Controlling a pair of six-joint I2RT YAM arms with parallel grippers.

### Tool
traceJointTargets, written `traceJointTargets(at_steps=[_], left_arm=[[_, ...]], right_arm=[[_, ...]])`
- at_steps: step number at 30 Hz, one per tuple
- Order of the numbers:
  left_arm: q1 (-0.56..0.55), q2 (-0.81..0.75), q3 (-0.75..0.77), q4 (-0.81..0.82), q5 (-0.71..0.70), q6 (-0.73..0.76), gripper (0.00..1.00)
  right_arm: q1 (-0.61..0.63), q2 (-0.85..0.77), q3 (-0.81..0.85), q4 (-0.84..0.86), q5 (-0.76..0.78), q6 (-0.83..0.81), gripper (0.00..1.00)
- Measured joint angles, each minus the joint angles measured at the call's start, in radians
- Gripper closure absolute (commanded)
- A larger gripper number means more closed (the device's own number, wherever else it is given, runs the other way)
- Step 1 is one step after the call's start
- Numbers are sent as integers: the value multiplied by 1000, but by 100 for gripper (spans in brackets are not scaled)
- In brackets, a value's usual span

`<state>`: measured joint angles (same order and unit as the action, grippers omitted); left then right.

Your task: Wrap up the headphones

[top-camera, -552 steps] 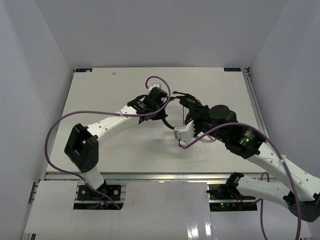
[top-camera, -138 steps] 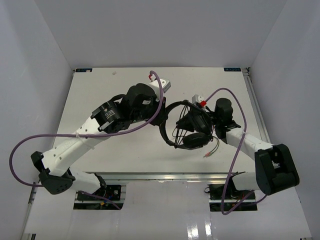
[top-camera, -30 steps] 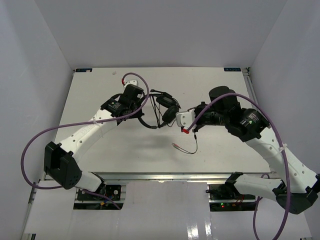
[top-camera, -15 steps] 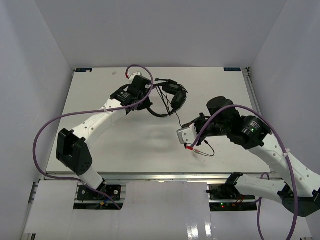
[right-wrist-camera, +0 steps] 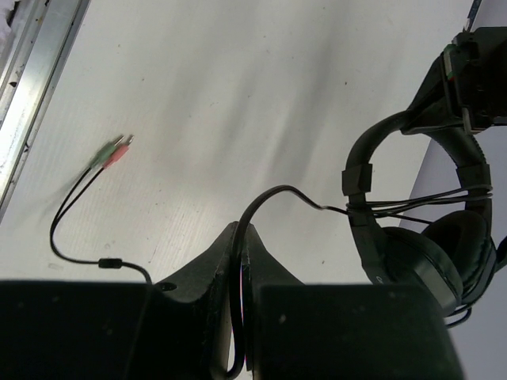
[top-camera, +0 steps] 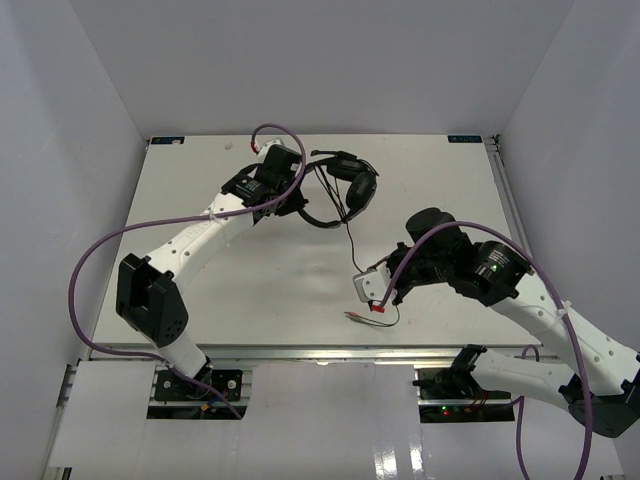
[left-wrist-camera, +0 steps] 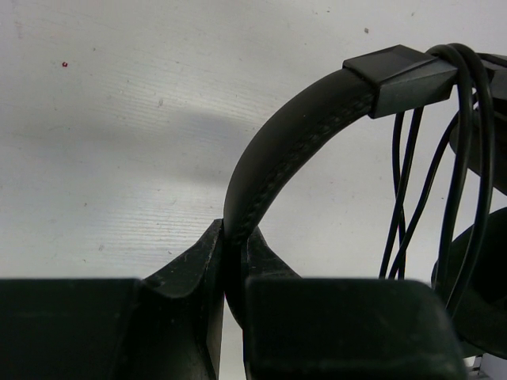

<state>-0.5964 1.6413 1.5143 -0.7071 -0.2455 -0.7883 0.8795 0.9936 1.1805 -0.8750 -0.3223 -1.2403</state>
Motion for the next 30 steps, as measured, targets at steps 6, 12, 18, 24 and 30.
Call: traceJointTargets(at_steps=[6,12,18,24,30], left_arm=[[1,0,0,0,4,-7,100],[7,1,0,0,22,-16,100],[10,1,3,1,34,-18,100],[11,1,3,8,72,-25,100],[11,0,3,13,98,-25,100]], right_arm=[[0,2,1,1,-3,1,90],[0,12,16,5,-14,2,90],[0,12,13,7,-17,2,90],[0,11,-20,14,-15,0,90],[0,13,-33,14,-4,-4,90]])
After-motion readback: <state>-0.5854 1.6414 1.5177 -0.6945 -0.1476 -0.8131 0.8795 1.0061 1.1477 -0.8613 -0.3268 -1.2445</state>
